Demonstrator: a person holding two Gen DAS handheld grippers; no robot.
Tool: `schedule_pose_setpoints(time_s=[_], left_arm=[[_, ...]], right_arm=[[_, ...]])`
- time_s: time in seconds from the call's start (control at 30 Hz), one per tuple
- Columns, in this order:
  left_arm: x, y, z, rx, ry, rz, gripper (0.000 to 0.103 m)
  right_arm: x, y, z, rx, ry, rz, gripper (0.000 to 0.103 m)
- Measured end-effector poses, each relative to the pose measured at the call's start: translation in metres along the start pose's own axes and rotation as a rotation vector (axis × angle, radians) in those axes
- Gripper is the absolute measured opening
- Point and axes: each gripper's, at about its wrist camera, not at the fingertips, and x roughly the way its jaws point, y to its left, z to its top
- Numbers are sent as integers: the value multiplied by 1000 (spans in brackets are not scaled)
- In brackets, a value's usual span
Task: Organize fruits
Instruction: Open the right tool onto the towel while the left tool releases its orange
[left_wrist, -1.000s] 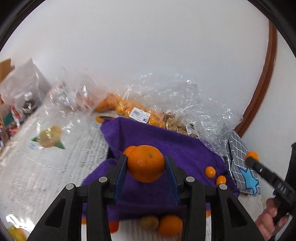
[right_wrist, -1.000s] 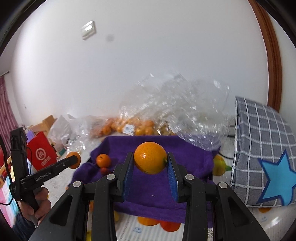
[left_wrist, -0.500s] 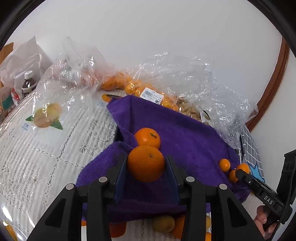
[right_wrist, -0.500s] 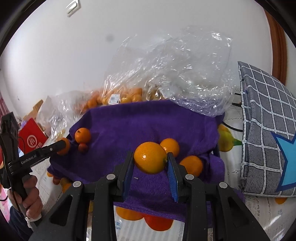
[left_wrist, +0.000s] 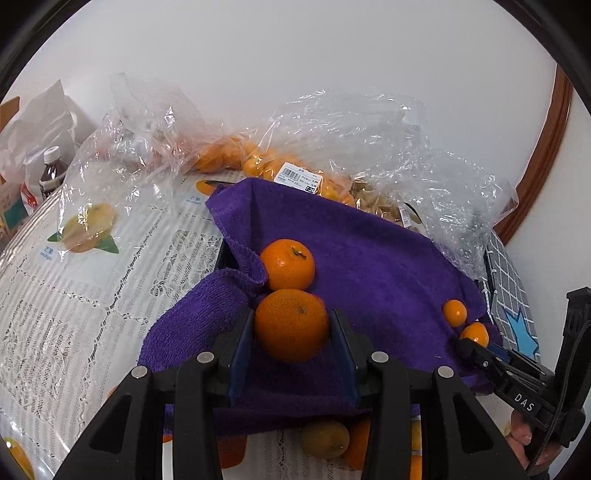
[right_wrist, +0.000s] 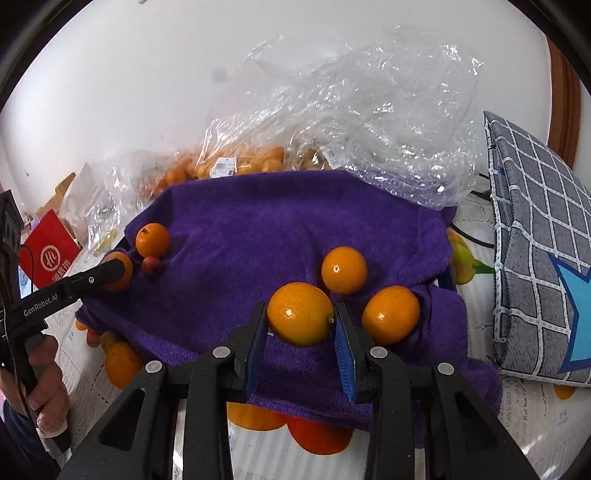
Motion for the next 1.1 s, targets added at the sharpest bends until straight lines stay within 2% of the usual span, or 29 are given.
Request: schedule_pose_setpoints(time_s=[0.27, 0.53, 0.67, 0.83, 0.93, 1.03, 1.1], left_arm=[[1, -2, 0, 18, 2, 13, 39], [1, -4, -1, 31, -1, 24, 39], [1, -2, -1, 27, -5, -7, 43], [-1, -5, -1, 29, -22, -24, 55], [-5, -6, -2, 34, -37, -30, 56], [-9, -4, -1, 23, -57, -42, 56], [-12, -4, 0, 17, -77, -50, 56]], right_arm=[[0, 4, 0, -23, 14, -31, 35], [-12, 3, 1, -12, -17, -18, 51], [-19, 4, 1, -16, -54, -6, 59], [-22, 6, 1, -19, -80, -20, 59], [-29, 8, -2, -20, -120, -3, 59], [-31, 9, -3, -3, -108, 70, 59], [-35, 10, -4, 8, -122, 74, 59]])
